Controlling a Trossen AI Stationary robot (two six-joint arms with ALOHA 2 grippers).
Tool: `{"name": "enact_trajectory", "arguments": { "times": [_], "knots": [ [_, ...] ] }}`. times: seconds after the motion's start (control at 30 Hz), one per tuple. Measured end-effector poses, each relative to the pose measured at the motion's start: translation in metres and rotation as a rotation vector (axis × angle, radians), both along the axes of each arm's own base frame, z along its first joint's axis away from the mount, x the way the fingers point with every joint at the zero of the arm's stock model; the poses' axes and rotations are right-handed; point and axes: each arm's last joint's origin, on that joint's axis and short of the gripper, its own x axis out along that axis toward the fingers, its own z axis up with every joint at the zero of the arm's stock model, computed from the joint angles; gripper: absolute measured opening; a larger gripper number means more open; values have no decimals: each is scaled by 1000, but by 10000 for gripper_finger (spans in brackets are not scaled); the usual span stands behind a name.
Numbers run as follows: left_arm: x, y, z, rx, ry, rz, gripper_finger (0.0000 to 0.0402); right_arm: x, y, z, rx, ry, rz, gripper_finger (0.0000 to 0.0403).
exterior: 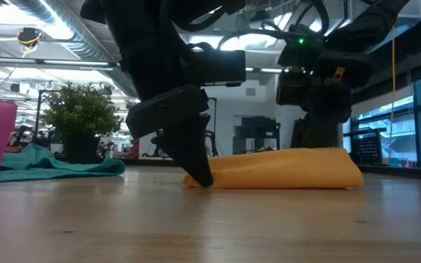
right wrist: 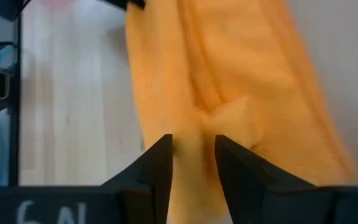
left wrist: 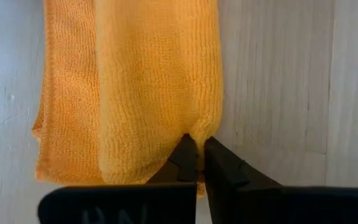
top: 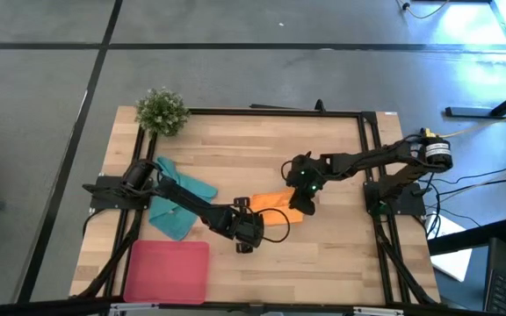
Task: Roll microfiber towels into tight, uniform cylinder then place into a basket
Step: Roll the yellow microfiber cloth
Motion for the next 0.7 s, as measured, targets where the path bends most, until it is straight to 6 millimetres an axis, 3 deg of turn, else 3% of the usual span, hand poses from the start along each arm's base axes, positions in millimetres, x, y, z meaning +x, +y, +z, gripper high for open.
{"name": "enact_trajectory", "arguments": {
  "times": [0.17,0.3,0.5,0.7],
  "knots": [
    [0,0,0,-5,1,3,0,-5,-1,13,-93,-55,25,122],
    [0,0,0,-7,1,3,0,-9,10,26,-180,-151,167,122],
    [0,1,0,-17,-5,26,0,-17,47,43,-354,-328,472,122],
    [1,2,0,-28,-7,35,0,-21,84,36,-551,-325,621,122]
  ]
}}
